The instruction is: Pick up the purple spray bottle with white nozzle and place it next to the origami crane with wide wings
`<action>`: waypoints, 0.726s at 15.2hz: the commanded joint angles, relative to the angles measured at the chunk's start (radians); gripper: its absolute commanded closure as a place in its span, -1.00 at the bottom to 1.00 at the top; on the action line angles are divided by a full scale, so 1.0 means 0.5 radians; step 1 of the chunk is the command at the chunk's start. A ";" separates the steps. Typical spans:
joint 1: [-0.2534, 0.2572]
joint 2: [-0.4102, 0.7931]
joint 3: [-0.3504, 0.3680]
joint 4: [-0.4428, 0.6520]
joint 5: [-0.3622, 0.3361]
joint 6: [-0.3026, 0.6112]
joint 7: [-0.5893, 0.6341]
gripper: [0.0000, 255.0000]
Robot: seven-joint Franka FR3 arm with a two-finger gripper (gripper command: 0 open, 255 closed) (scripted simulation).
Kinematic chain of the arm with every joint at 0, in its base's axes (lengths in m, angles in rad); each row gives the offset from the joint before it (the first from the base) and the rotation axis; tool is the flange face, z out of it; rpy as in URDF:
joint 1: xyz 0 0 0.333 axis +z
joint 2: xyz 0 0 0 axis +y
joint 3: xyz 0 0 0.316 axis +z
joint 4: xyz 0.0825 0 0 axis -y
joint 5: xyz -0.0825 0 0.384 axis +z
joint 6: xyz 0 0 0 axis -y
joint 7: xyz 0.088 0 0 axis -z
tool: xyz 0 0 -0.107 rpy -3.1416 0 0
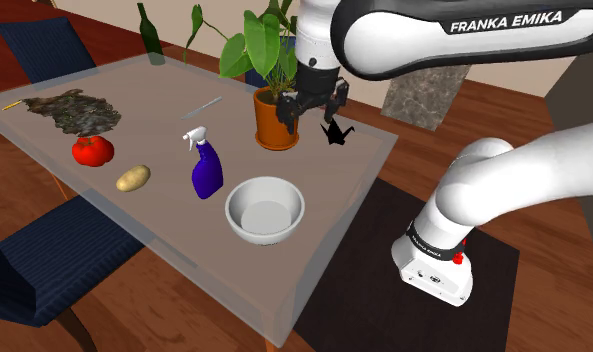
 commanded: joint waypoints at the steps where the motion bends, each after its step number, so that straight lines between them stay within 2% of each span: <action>1: -0.064 0.099 0.166 0.027 0.000 0.091 0.239 -1.00; 4: -0.206 0.295 0.429 0.130 -0.054 0.194 0.595 -1.00; 7: -0.407 0.530 0.724 0.277 -0.178 0.268 0.979 -1.00; 9: -0.579 0.717 0.949 0.398 -0.317 0.291 1.261 -1.00; 11: -0.792 0.952 1.219 0.540 -0.527 0.282 1.585 -1.00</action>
